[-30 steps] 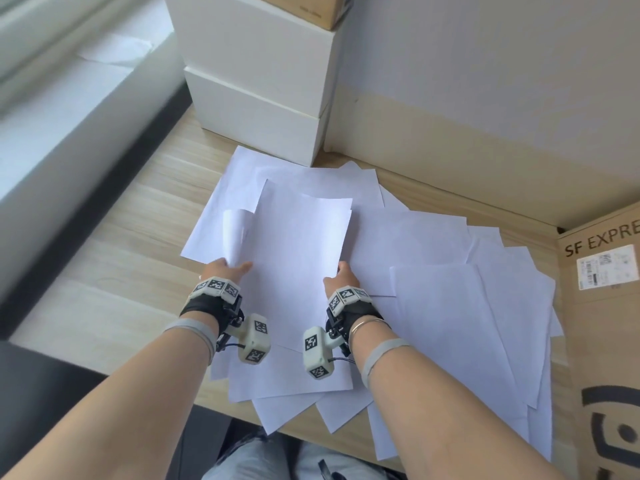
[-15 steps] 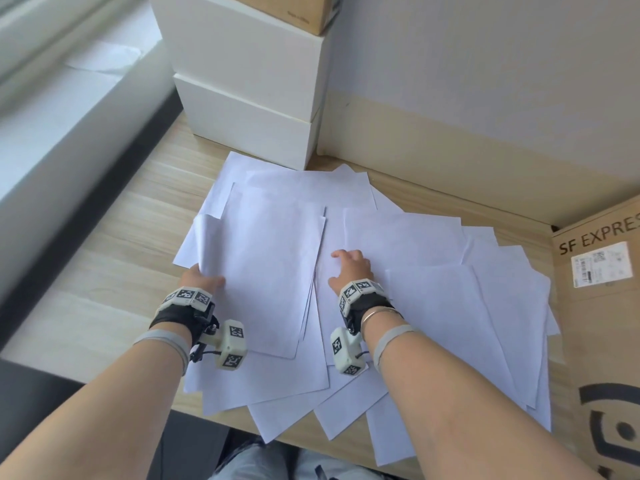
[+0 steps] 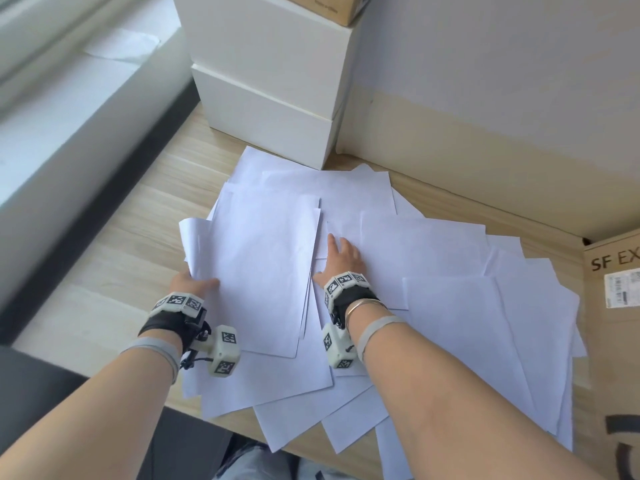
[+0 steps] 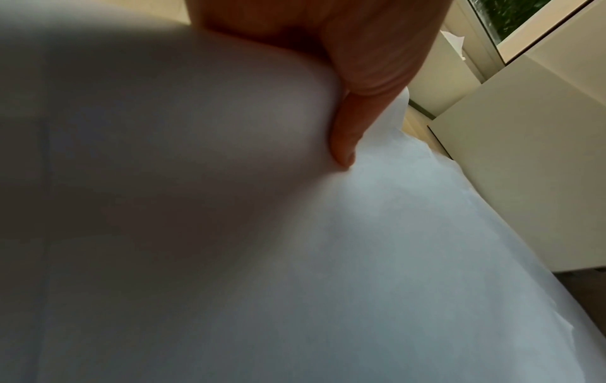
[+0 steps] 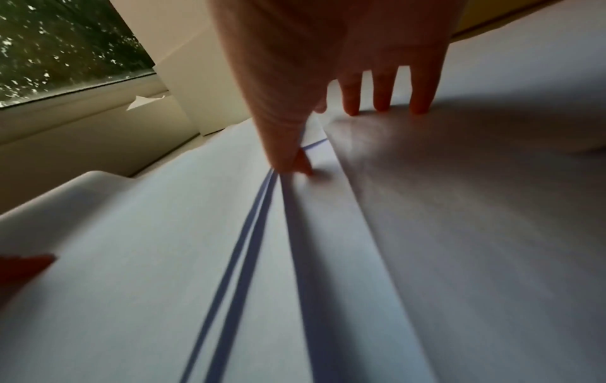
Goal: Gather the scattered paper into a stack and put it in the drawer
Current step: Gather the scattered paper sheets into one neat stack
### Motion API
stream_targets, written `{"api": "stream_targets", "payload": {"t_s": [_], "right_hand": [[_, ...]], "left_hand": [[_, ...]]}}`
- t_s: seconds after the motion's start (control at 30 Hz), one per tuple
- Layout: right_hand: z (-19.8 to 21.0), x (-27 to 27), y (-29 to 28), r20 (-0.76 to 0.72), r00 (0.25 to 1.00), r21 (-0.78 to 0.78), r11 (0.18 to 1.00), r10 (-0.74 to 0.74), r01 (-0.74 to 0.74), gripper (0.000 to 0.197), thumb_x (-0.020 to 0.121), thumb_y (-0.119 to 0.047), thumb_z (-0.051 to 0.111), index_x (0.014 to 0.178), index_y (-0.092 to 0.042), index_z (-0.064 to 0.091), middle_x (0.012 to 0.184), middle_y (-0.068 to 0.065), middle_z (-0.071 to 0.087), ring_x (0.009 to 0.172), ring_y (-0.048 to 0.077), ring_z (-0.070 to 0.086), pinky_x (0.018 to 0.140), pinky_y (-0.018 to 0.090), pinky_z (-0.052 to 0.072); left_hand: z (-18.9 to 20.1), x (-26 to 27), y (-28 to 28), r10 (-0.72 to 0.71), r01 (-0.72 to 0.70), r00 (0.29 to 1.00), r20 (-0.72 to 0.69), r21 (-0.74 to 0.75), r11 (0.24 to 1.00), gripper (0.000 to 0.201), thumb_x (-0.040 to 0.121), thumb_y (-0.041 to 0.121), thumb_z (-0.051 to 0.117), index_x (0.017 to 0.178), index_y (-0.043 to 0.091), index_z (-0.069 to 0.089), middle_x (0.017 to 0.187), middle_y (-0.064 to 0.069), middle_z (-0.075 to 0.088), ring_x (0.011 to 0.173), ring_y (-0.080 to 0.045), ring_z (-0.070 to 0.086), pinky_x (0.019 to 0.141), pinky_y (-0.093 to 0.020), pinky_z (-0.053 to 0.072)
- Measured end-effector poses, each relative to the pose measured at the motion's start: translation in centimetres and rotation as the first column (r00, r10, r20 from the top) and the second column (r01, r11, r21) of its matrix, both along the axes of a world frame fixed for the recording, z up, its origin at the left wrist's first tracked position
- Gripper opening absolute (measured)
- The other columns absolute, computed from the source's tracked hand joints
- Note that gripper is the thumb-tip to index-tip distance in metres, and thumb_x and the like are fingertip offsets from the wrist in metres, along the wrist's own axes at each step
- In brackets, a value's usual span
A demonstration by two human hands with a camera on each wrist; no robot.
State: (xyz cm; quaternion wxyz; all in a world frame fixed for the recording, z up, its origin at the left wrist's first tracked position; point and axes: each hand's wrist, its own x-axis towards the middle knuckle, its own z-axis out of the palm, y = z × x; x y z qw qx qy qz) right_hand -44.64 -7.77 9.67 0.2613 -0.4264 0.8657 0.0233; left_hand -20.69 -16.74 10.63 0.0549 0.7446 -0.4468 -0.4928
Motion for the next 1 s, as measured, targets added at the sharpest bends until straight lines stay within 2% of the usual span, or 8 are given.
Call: {"api": "stream_targets", "payload": {"t_s": [0.13, 0.27, 0.43, 0.53, 0.67, 0.73, 0.83, 1.0], "right_hand": [[0.3, -0.4, -0.9, -0.061, 0.998, 0.009, 1.000, 0.012, -0.012, 0.063, 0.088, -0.011, 0.053, 0.143, -0.022, 0.025, 0.141, 0.006, 0.033, 0.124, 0.030, 0.037, 0.093, 0.038, 0.044], [1.1, -1.1, -0.5, 0.007, 0.992, -0.026, 0.992, -0.127, 0.127, 0.049, 0.086, 0.001, 0.048, 0.131, -0.012, 0.036, 0.128, 0.014, 0.046, 0.112, 0.034, 0.055, 0.087, 0.036, 0.048], [3.1, 0.8, -1.0, 0.267, 0.943, -0.142, 0.959, -0.200, 0.244, 0.039, 0.087, -0.002, 0.047, 0.125, -0.009, 0.042, 0.121, 0.017, 0.058, 0.109, 0.036, 0.059, 0.088, 0.038, 0.050], [3.7, 3.2, -1.9, 0.395, 0.900, -0.168, 0.949, -0.184, 0.268, 0.043, 0.086, -0.002, 0.046, 0.128, -0.013, 0.043, 0.109, 0.011, 0.059, 0.103, 0.032, 0.060, 0.082, 0.031, 0.047], [3.7, 6.4, -2.3, 0.619, 0.754, -0.135, 0.917, -0.219, 0.376, 0.038, 0.091, -0.022, 0.054, 0.127, -0.014, 0.047, 0.100, 0.006, 0.059, 0.081, 0.027, 0.062, 0.084, 0.033, 0.054], [3.5, 6.0, -2.1, 0.548, 0.807, -0.139, 0.926, -0.222, 0.350, 0.041, 0.092, -0.030, 0.054, 0.128, -0.013, 0.049, 0.115, 0.010, 0.058, 0.100, 0.028, 0.060, 0.096, 0.035, 0.047], [2.8, 2.7, -0.6, 0.266, 0.903, -0.095, 0.923, -0.337, 0.372, 0.040, 0.091, -0.022, 0.050, 0.130, -0.016, 0.047, 0.136, 0.011, 0.042, 0.123, 0.032, 0.045, 0.102, 0.038, 0.038], [2.0, -0.7, 2.5, 0.097, 0.837, -0.005, 0.841, -0.538, 0.541, 0.050, 0.089, -0.017, 0.050, 0.137, -0.017, 0.034, 0.140, 0.011, 0.034, 0.128, 0.031, 0.034, 0.101, 0.041, 0.037]], "left_hand": [[0.0, -0.1, -0.1, 0.019, -0.019, 1.000, -0.004, 0.005, 1.000, 0.042, 0.080, 0.006, 0.064, 0.120, -0.004, 0.057, 0.121, -0.024, 0.062, 0.108, -0.038, 0.061, 0.083, -0.036, 0.046], [-0.2, -0.2, -0.2, 0.019, -0.019, 1.000, -0.015, -0.001, 1.000, 0.044, 0.080, 0.007, 0.065, 0.122, -0.003, 0.056, 0.122, -0.025, 0.061, 0.109, -0.039, 0.060, 0.087, -0.039, 0.048], [0.0, -1.1, 0.3, -0.033, 0.033, 0.998, -0.046, 0.003, 0.999, 0.045, 0.081, 0.008, 0.067, 0.123, -0.004, 0.055, 0.123, -0.023, 0.060, 0.112, -0.038, 0.058, 0.083, -0.036, 0.044], [0.0, -1.9, 0.7, -0.096, 0.096, 0.992, -0.088, -0.002, 0.995, 0.043, 0.080, 0.008, 0.067, 0.122, -0.001, 0.057, 0.123, -0.022, 0.062, 0.112, -0.037, 0.059, 0.090, -0.038, 0.047], [0.2, -2.3, 1.3, -0.101, 0.105, 0.978, -0.183, 0.013, 0.994, 0.045, 0.081, 0.011, 0.068, 0.123, 0.000, 0.056, 0.123, -0.021, 0.062, 0.113, -0.038, 0.059, 0.096, -0.041, 0.046], [-0.2, -2.1, 1.3, -0.096, 0.101, 0.972, -0.213, 0.013, 0.995, 0.051, 0.076, 0.020, 0.072, 0.121, 0.001, 0.059, 0.122, -0.023, 0.063, 0.110, -0.038, 0.061, 0.099, -0.049, 0.046], [0.3, -2.3, 1.4, -0.130, 0.131, 0.978, -0.164, -0.008, 0.991, 0.047, 0.083, 0.024, 0.067, 0.122, 0.001, 0.056, 0.123, -0.019, 0.062, 0.112, -0.036, 0.059, 0.099, -0.044, 0.046], [0.4, -3.0, 1.8, -0.144, 0.144, 0.982, -0.124, -0.012, 0.990, 0.050, 0.084, 0.023, 0.066, 0.126, 0.000, 0.051, 0.129, -0.019, 0.058, 0.118, -0.035, 0.055, 0.096, -0.040, 0.042]]}}
